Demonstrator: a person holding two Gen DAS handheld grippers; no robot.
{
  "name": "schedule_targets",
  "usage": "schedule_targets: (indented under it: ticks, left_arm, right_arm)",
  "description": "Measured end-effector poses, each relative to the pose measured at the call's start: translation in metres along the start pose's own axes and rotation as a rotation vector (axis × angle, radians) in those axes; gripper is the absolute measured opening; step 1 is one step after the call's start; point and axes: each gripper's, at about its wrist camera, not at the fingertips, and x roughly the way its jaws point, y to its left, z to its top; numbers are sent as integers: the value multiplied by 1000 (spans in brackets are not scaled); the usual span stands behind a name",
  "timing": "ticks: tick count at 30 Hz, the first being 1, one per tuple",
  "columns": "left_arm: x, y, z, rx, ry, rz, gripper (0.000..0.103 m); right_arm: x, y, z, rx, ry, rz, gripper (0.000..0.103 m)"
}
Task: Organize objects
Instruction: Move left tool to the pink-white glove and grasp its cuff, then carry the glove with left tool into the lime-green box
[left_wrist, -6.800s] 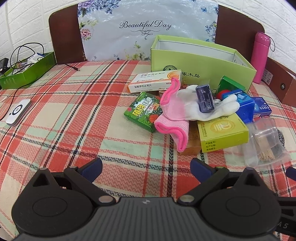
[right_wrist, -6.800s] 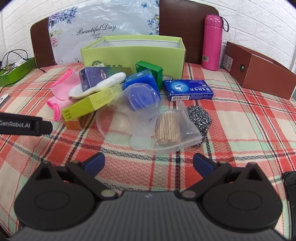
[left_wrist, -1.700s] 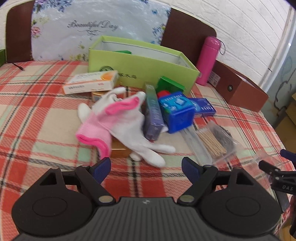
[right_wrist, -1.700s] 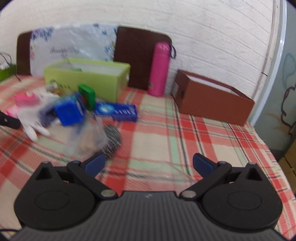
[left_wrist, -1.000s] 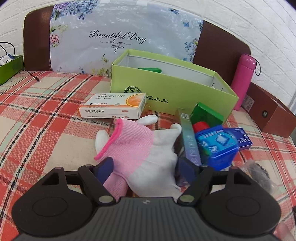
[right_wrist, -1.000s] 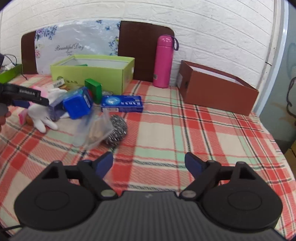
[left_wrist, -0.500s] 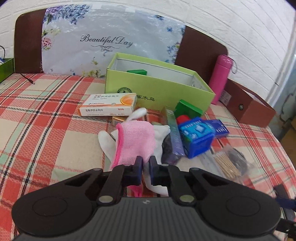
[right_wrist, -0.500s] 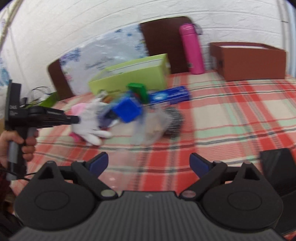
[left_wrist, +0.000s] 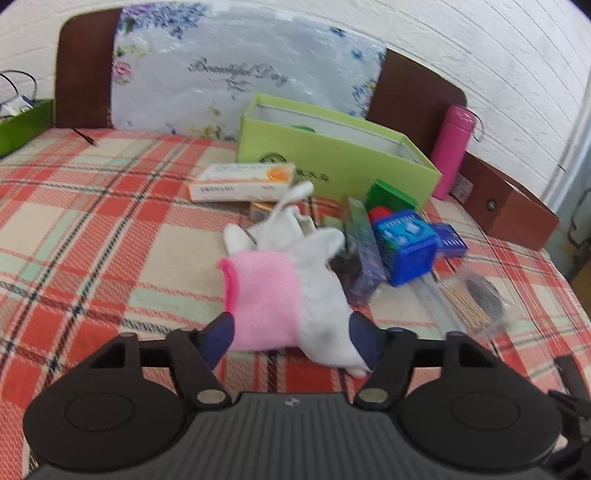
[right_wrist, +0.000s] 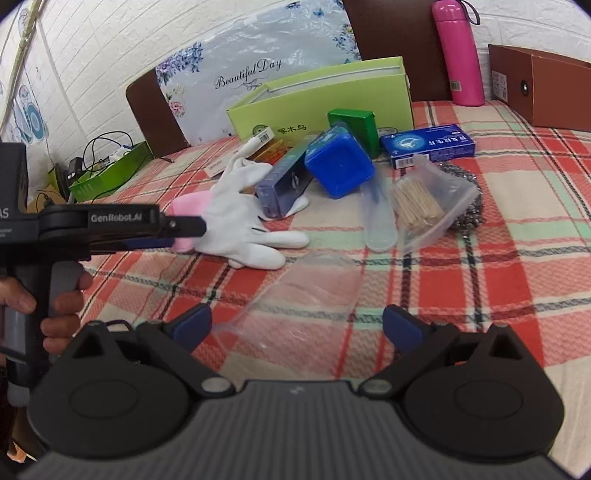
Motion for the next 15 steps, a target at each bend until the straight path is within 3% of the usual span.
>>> schedule_targets:
  ticks: [3,5,7,8,9,12,15]
  left_arm:
    - [10,1,6,-1,6,23,80]
    - [20,3,9,-31,36,33,80]
    - [28,3,8,-48,71,-5,80]
    - [30,3,6,-44,83,-15,75]
    - [32,2,5,-31,98,-12,54]
    - [32,7,5,-18,128,-60,22]
    - [20,10,11,-29,125,-100,16]
  right_arm:
    - [7,6,0,-20,19,-24,97]
    - [10,9,0,-30,28,-27,89]
    - [12,10,1,-32,34,-24,80]
    - [12,11,0,-36,33,-27,78]
    - [12,12,1,-46,29,-28,75]
    - [9,15,3,-67,12,-28,65]
    - [5,17,8,-75,-8,-22,65]
